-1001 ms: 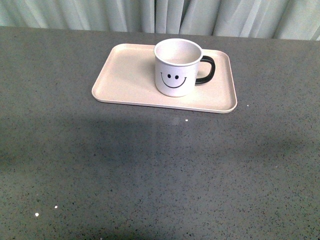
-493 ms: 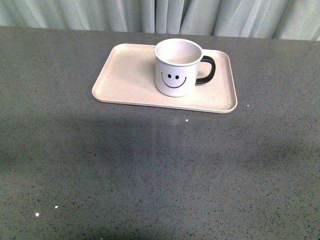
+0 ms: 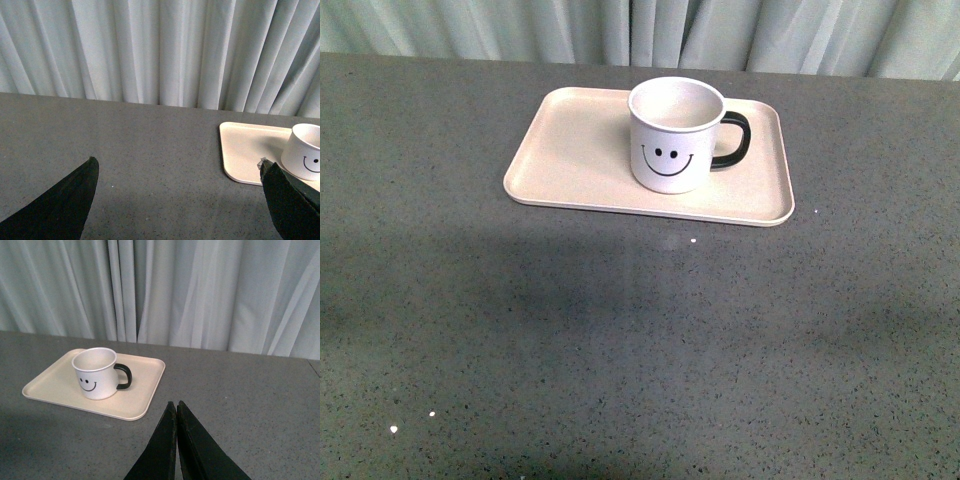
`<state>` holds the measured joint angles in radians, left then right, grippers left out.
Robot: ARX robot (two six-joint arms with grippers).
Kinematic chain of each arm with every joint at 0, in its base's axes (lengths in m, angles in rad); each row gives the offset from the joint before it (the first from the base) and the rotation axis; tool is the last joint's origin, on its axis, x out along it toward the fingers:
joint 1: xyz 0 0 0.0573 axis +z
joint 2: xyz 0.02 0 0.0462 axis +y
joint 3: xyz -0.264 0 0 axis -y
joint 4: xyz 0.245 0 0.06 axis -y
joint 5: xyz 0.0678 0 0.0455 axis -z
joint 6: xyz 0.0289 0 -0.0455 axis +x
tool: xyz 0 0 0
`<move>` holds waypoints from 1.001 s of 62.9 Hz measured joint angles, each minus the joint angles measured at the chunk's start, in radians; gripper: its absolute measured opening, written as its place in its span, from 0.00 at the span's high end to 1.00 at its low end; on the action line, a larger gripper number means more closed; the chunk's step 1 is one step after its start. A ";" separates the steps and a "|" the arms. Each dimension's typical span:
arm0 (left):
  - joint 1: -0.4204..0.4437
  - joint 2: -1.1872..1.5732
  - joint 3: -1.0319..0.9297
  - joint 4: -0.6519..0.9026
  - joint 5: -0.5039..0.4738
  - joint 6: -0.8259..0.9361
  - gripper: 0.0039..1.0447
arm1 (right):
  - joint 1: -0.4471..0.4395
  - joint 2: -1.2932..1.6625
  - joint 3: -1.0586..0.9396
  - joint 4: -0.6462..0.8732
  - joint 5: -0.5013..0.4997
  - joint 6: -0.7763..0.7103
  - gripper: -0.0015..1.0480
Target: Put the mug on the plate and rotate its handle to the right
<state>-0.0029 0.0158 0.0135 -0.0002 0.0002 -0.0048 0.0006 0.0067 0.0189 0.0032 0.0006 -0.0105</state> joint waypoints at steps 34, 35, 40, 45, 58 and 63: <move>0.000 0.000 0.000 0.000 0.000 0.000 0.09 | 0.000 -0.001 0.000 0.000 0.000 0.000 0.09; 0.000 0.000 0.000 0.000 0.000 0.000 0.09 | 0.000 -0.001 0.000 0.000 0.000 0.000 0.08; 0.000 0.000 0.000 0.000 0.000 0.000 0.09 | 0.000 -0.001 0.000 0.000 0.000 0.000 0.09; 0.000 0.000 0.000 0.000 0.000 0.000 0.09 | 0.000 -0.001 0.000 0.000 0.000 0.000 0.09; 0.000 0.000 0.000 0.000 0.000 0.000 0.09 | 0.000 -0.001 0.000 0.000 0.000 0.000 0.09; 0.000 0.000 0.000 0.000 0.000 0.000 0.09 | 0.000 -0.001 0.000 0.000 0.000 0.000 0.09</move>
<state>-0.0029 0.0162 0.0135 -0.0002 0.0002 -0.0048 0.0006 0.0059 0.0189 0.0032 0.0006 -0.0101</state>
